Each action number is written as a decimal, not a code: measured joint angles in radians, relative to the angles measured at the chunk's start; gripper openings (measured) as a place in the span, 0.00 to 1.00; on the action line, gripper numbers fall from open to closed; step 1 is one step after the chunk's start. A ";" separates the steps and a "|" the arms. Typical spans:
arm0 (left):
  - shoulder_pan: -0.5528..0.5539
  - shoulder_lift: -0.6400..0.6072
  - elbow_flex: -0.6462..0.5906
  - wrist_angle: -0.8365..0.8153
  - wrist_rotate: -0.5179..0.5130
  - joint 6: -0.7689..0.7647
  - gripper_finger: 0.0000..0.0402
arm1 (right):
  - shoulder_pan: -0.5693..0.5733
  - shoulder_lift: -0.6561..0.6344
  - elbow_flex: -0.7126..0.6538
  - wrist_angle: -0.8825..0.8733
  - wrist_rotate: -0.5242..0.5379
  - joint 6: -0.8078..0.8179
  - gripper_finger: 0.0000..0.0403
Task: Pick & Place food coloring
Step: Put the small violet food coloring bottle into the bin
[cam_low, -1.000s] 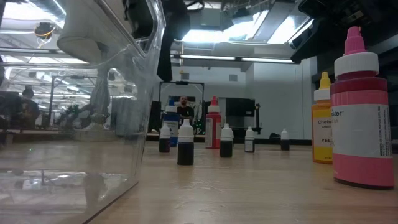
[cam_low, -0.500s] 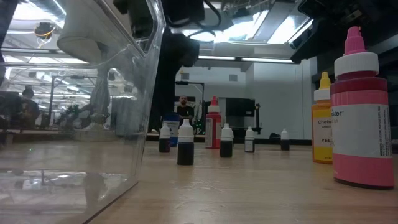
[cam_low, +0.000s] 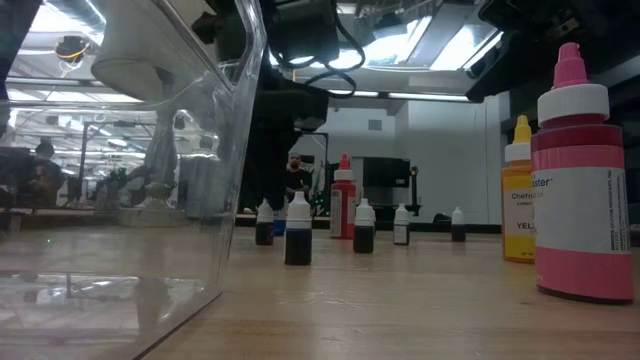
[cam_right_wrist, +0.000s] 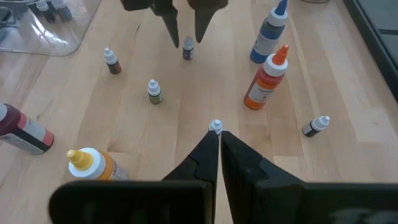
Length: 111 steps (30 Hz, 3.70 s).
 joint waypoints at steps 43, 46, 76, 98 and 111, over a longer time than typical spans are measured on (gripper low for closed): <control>0.013 0.005 0.002 -0.025 0.035 0.008 0.13 | 0.000 0.000 0.000 0.000 0.001 0.002 0.06; 0.013 0.012 0.004 -0.020 0.042 0.008 0.12 | 0.000 0.000 0.000 0.000 0.000 0.002 0.06; -0.378 -0.463 0.000 -0.179 0.036 -0.293 0.10 | 0.000 0.000 0.000 0.001 0.000 0.055 0.06; -0.723 -0.204 0.000 -0.007 -0.052 -1.021 0.10 | 0.000 0.000 0.000 0.000 -0.001 -0.083 0.06; -0.734 -0.113 0.151 -0.290 -0.095 -1.096 0.09 | 0.000 0.000 0.000 0.000 -0.003 -0.082 0.06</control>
